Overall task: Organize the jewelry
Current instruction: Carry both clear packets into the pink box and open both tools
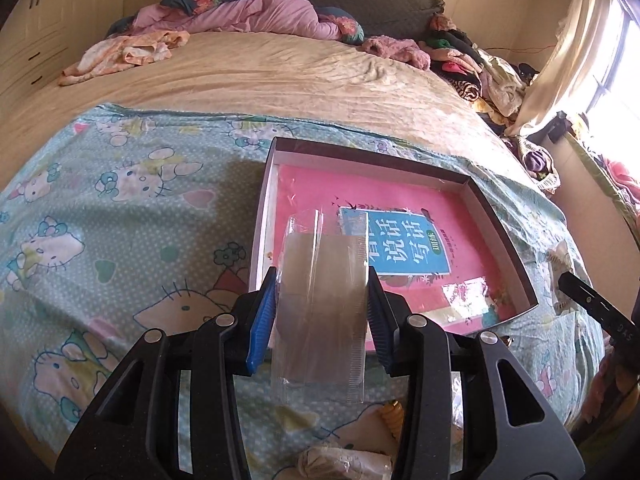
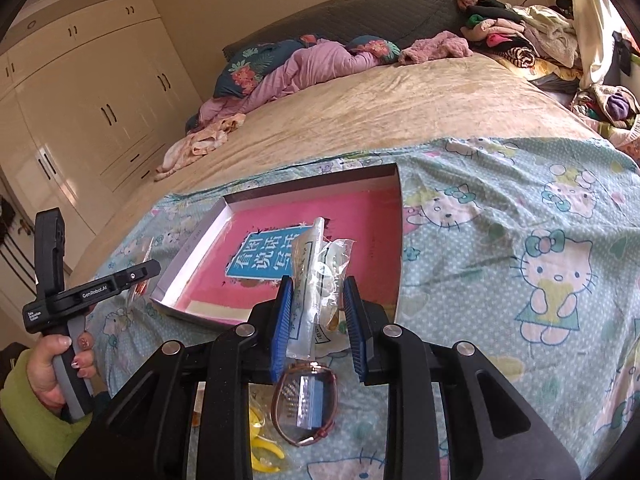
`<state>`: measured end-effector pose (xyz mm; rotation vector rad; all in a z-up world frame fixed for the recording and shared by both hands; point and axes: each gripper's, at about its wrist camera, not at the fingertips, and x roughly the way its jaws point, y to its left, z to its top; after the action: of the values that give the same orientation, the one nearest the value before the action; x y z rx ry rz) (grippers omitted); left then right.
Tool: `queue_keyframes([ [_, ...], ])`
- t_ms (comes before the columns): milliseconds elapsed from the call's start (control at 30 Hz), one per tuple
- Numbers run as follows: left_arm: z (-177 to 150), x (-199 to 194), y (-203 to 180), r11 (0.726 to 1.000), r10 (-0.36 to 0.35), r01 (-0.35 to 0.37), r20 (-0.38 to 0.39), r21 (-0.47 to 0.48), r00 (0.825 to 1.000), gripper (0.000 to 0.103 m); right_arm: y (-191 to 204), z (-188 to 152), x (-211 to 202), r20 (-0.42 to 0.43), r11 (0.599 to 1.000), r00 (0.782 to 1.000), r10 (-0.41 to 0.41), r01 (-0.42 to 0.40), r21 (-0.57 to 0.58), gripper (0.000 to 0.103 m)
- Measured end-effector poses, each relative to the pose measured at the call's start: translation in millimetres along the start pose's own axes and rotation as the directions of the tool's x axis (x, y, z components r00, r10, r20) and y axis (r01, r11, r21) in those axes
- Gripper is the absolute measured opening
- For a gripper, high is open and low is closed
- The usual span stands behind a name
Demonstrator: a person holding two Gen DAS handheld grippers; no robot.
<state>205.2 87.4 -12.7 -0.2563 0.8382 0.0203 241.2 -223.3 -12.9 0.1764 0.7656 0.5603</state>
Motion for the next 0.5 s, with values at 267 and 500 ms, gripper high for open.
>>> queue_keyframes([
  [267,7,26,-1,1.0,0.014,-0.014,-0.04,0.001,0.999,0.033,1,15,31,-0.011,1.0,1.0,-0.021,0.021,-0.019,0.024],
  [500,6,43,-9,0.999,0.02,-0.018,-0.068,0.029,0.997,0.034,-8,12,60,-0.06,0.998,0.996,-0.06,0.059,-0.018,0.024],
])
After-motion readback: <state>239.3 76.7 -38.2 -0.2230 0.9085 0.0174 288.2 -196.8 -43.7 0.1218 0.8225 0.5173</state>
